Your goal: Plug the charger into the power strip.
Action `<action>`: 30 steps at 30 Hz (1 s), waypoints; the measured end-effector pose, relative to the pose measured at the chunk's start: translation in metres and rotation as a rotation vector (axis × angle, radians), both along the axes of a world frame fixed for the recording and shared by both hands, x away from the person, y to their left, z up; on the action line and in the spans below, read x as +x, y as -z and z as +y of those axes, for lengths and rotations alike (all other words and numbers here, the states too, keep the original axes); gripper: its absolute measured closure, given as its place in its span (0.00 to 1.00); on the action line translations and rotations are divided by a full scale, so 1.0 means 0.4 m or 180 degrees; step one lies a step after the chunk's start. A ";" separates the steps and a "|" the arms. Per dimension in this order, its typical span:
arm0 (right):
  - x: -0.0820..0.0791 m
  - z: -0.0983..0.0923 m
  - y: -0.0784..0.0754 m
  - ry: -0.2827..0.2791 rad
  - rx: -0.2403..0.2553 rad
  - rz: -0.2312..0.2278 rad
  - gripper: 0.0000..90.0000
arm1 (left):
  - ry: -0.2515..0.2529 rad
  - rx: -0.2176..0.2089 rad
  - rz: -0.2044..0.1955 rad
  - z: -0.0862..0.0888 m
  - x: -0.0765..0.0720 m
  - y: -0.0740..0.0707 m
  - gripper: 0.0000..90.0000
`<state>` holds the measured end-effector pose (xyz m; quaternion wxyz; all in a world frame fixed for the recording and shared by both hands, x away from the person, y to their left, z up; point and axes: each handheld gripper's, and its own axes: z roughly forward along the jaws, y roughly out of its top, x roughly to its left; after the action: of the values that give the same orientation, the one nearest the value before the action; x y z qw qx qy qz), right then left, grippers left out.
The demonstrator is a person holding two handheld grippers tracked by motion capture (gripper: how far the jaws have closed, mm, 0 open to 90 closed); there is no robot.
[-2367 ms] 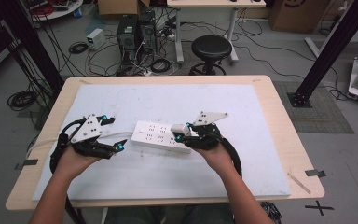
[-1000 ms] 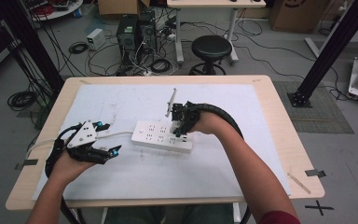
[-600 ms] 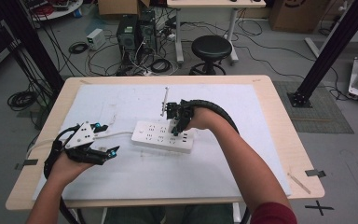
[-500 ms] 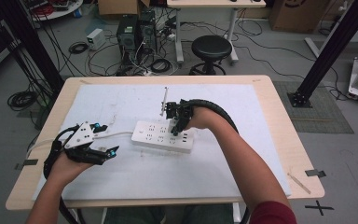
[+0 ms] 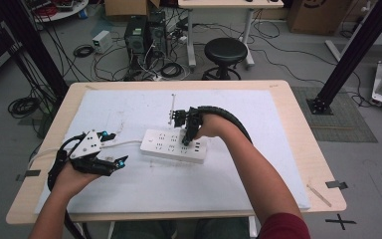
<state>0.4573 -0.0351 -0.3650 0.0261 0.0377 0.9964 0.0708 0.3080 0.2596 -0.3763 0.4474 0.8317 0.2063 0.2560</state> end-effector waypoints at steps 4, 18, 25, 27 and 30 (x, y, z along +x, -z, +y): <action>0.003 0.016 0.011 0.0027 -0.0106 0.0016 0.70 | 0.0001 0.0005 -0.0024 -0.002 0.000 -0.003 0.20; 0.008 0.021 0.028 0.0100 -0.0111 0.0043 0.70 | 0.0014 0.0014 -0.0019 -0.001 -0.005 -0.008 0.20; -0.007 -0.036 -0.025 0.0430 0.0435 -0.0101 0.46 | 0.0023 0.0002 0.0003 0.002 0.002 -0.009 0.20; -0.017 -0.058 -0.047 0.0483 0.0647 -0.0176 0.43 | 0.0035 -0.0006 -0.0005 0.000 0.004 -0.013 0.20; -0.040 -0.093 -0.076 0.0570 0.0980 -0.0228 0.40 | 0.0056 -0.0040 -0.0007 -0.005 0.007 -0.019 0.20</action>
<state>0.4413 -0.0723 -0.3346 0.0618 0.1273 0.9649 0.2212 0.3109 0.2577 -0.3686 0.4550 0.8304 0.2001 0.2517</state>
